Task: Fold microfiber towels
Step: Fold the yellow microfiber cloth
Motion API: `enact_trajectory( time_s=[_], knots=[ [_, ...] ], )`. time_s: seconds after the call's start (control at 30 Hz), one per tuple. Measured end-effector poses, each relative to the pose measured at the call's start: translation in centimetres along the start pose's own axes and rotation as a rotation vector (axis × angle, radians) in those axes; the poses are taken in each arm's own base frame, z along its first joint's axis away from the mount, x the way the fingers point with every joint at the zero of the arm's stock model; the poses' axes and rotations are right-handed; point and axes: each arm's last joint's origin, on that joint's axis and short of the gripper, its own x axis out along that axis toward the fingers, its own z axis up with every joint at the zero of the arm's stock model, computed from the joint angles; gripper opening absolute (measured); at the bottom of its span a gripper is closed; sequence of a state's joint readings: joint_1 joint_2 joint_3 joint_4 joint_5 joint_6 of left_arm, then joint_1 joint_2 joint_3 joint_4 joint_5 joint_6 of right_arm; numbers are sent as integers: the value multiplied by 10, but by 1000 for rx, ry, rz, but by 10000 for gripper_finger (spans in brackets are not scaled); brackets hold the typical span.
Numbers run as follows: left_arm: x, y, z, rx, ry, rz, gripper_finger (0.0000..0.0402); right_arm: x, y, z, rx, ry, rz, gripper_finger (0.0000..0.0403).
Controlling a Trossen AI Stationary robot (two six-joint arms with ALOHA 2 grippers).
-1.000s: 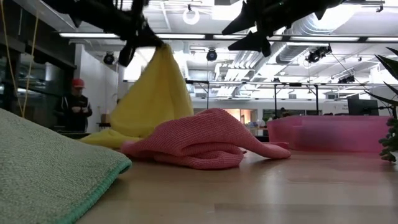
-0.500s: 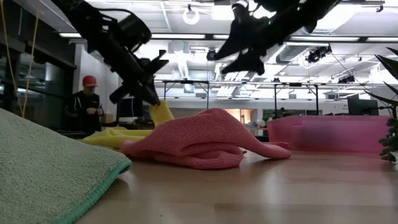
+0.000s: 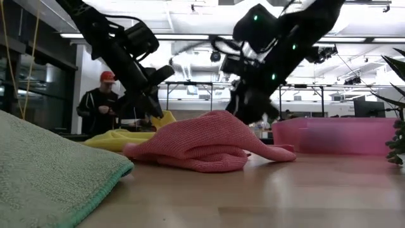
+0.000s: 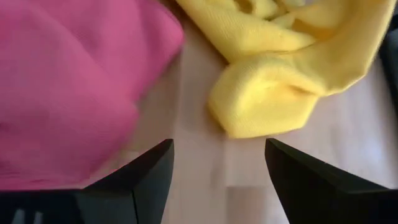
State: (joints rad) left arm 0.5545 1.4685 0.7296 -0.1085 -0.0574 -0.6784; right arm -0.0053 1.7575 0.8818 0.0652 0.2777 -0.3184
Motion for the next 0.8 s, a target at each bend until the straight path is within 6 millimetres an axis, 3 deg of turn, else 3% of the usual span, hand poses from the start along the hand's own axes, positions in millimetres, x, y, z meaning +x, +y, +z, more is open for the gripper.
enact_trajectory(
  time_s=[0.3, 0.53, 0.8],
  knots=[
    [0, 0, 0, -20, -3, 0, 0, 33, 22, -3, -313, -4, -178, 245],
    [0, 0, 1, -29, -9, 3, 1, 39, 18, -6, -294, 4, -214, 245],
    [0, 0, 1, -45, -9, 2, 1, 48, -3, 1, -244, -18, -219, 245]
  ],
)
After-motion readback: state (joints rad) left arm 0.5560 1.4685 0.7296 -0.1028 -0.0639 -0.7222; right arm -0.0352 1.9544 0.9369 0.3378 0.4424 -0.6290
